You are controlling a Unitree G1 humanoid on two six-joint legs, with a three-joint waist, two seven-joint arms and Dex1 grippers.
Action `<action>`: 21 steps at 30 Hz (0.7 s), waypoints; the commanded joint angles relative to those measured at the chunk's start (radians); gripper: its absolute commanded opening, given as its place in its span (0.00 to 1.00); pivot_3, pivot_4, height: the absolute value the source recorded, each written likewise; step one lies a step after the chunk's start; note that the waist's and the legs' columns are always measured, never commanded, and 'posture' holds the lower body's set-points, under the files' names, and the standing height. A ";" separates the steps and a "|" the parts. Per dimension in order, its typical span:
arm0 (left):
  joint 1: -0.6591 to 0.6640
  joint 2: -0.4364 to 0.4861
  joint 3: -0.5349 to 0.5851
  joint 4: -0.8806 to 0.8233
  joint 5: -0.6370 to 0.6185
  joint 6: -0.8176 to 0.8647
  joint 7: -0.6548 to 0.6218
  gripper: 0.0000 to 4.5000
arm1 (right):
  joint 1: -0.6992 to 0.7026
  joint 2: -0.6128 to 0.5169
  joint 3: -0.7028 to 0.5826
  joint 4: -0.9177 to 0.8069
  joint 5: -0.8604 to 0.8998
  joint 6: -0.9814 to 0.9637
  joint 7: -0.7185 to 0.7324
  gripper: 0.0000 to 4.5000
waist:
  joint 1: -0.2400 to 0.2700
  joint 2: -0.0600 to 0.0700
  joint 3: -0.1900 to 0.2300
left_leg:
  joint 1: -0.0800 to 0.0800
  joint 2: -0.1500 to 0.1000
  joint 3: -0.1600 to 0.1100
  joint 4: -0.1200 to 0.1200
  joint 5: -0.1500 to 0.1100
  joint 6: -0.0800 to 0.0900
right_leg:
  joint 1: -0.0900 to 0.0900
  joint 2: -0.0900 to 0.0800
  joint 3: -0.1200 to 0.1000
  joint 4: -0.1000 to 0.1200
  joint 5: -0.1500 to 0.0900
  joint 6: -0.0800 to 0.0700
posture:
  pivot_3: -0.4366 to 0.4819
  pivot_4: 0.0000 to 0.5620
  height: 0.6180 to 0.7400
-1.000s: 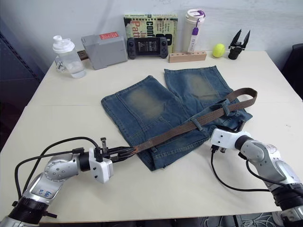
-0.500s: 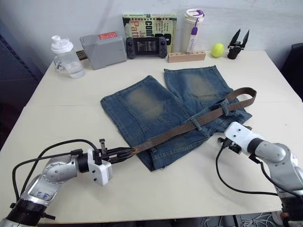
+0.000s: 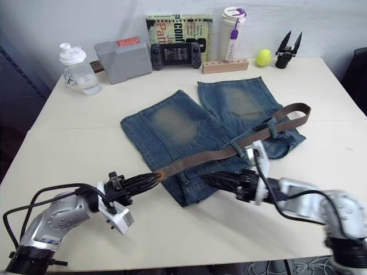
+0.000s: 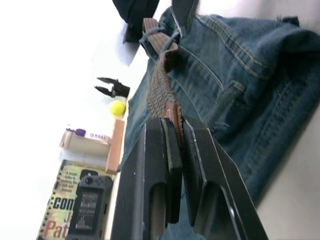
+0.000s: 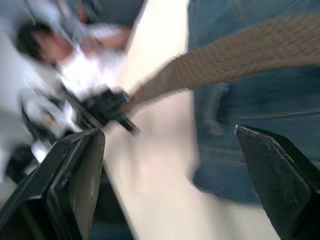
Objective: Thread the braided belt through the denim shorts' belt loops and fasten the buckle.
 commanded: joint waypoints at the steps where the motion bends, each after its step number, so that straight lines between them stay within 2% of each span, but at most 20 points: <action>1: 0.002 -0.003 0.001 -0.034 -0.002 0.005 0.022 0.00 | 0.009 0.256 0.065 -0.035 0.107 -0.185 -0.326 0.99 | 0.000 0.000 0.000 | 0.000 0.000 0.000 0.000 0.000 0.000 | -0.001 0.000 0.000 0.000 0.000 0.000 | 0.48 0.27 0.84; 5: 0.004 0.004 0.000 -0.037 -0.012 0.013 0.016 0.00 | 0.004 0.356 0.074 -0.052 0.107 -0.256 -0.433 0.99 | 0.000 0.002 0.001 | -0.001 0.000 0.001 -0.001 0.000 -0.001 | -0.002 0.001 0.001 0.001 0.000 0.000 | 0.48 0.27 0.84; 8: 0.003 0.011 0.001 -0.038 -0.020 0.021 0.010 0.00 | 0.018 0.361 0.070 -0.059 0.107 -0.283 -0.480 0.99 | 0.002 0.004 0.001 | -0.002 0.000 0.003 -0.001 0.000 0.000 | -0.004 0.000 0.003 0.001 0.000 0.000 | 0.48 0.27 0.84; 12: -0.003 0.013 -0.009 -0.046 -0.022 0.033 0.003 0.00 | 0.033 0.389 0.066 -0.095 0.107 -0.289 -0.519 0.75 | 0.000 0.004 0.000 | -0.002 0.000 0.005 -0.001 0.000 0.000 | -0.005 0.001 0.003 0.001 0.000 0.001 | 0.48 0.27 0.84; 15: -0.014 0.009 -0.022 -0.048 -0.018 0.040 0.000 0.00 | 0.039 0.394 0.088 -0.109 0.107 -0.294 -0.537 0.45 | -0.001 0.004 0.000 | -0.002 0.001 0.006 -0.001 0.000 0.000 | -0.006 0.001 0.004 0.002 0.000 0.001 | 0.48 0.27 0.84; 18: -0.024 0.003 -0.031 -0.052 -0.018 0.049 -0.003 0.00 | 0.034 0.398 0.099 -0.108 0.107 -0.302 -0.551 0.21 | -0.002 0.004 0.000 | -0.003 0.001 0.008 -0.002 0.000 0.000 | -0.008 0.001 0.005 0.002 0.000 0.001 | 0.48 0.27 0.84; 19: -0.028 0.002 -0.033 -0.053 -0.020 0.053 -0.004 0.00 | 0.030 0.401 0.099 -0.107 0.107 -0.304 -0.553 0.07 | -0.002 0.004 0.000 | -0.004 0.001 0.009 -0.002 0.000 0.000 | -0.011 0.001 0.006 0.003 0.000 0.001 | 0.48 0.27 0.84; 20: -0.030 0.001 -0.034 -0.053 -0.021 0.055 -0.005 0.00 | 0.026 0.404 0.097 -0.105 0.107 -0.305 -0.557 0.01 | -0.002 0.004 0.000 | -0.004 0.001 0.009 -0.002 0.000 0.000 | -0.011 0.001 0.006 0.004 0.000 0.001 | 0.48 0.27 0.84; 21: -0.031 0.001 -0.037 -0.052 -0.027 0.060 -0.007 0.00 | 0.022 0.404 0.096 -0.100 0.107 -0.306 -0.561 0.01 | -0.002 0.004 0.000 | -0.004 0.001 0.011 -0.002 0.000 0.000 | -0.011 0.001 0.006 0.004 0.000 0.001 | 0.48 0.27 0.84</action>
